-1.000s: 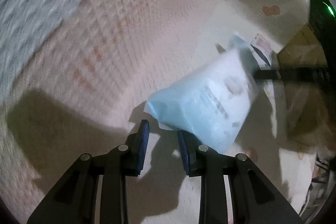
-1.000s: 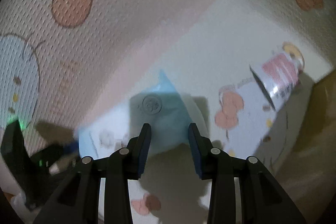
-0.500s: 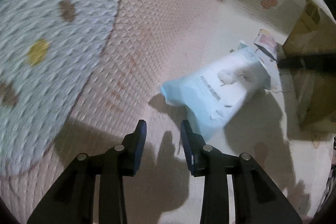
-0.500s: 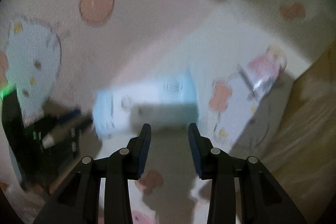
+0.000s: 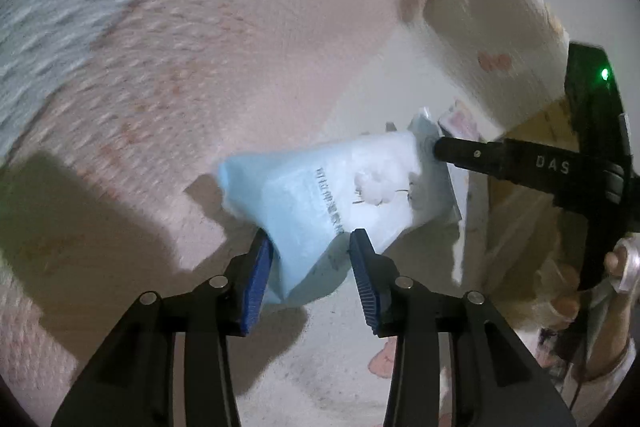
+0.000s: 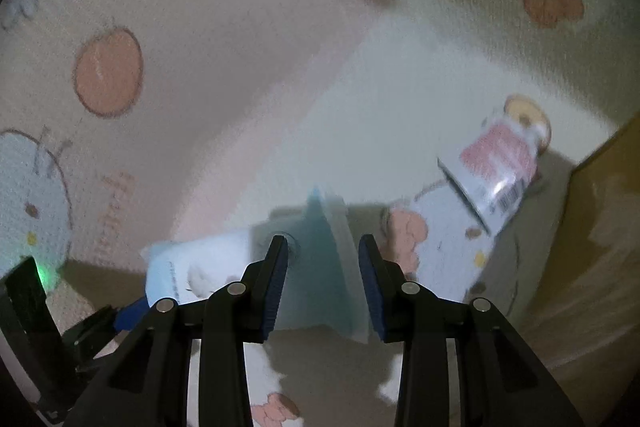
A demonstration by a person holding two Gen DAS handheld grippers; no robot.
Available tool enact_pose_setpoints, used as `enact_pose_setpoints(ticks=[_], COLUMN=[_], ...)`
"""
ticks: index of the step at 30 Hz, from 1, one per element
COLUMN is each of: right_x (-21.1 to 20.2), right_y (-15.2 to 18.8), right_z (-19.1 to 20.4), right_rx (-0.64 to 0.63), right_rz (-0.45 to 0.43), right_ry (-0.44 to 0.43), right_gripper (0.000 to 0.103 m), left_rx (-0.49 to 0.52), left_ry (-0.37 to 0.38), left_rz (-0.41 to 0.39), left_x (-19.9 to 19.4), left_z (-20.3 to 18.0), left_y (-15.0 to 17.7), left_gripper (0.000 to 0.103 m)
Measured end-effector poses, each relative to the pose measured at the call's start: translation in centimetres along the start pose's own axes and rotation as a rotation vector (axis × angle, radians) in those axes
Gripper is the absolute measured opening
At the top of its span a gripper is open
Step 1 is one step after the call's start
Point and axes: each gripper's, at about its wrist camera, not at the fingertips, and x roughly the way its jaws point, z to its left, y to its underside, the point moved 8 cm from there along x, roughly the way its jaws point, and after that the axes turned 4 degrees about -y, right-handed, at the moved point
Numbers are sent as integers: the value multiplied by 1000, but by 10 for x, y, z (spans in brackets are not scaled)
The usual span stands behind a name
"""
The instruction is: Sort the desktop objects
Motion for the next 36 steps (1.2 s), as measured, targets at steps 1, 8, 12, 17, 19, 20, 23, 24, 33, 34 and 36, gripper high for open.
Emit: enact_pose_setpoints(ticks=[1, 8, 12, 17, 19, 20, 23, 24, 33, 34, 36], right_x=[2, 2, -2, 4, 7, 10, 23, 26, 26, 27, 40], right_y=[6, 41, 51, 25, 21, 21, 19, 16, 9, 9, 6], right_z=[3, 20, 25, 9, 7, 6, 3, 2, -2, -4, -3], right_rx=[-6, -30, -28, 33, 62, 69, 79, 85, 87, 93, 127], right_rz=[15, 91, 117, 82, 75, 78, 84, 80, -13, -8, 28], right_ry=[-15, -45, -80, -44, -62, -71, -92, -96, 39, 32, -16], right_gripper=[33, 34, 34, 34, 37, 45, 60, 61, 62, 62, 62], left_rx=[17, 86, 69, 51, 52, 49, 29, 23, 110, 113, 109], left_ry=[-8, -43, -45, -18, -20, -21, 12, 17, -66, -68, -67], left_rz=[-14, -29, -29, -11, -17, -15, 4, 9, -4, -5, -5], left_x=[-2, 4, 5, 10, 13, 16, 25, 26, 34, 34, 35], left_z=[-2, 1, 10, 13, 13, 13, 8, 8, 2, 2, 3], left_y=[-2, -20, -33, -38, -38, -40, -44, -45, -46, -46, -47], left_gripper=[45, 47, 47, 47, 51, 52, 54, 55, 64, 64, 64])
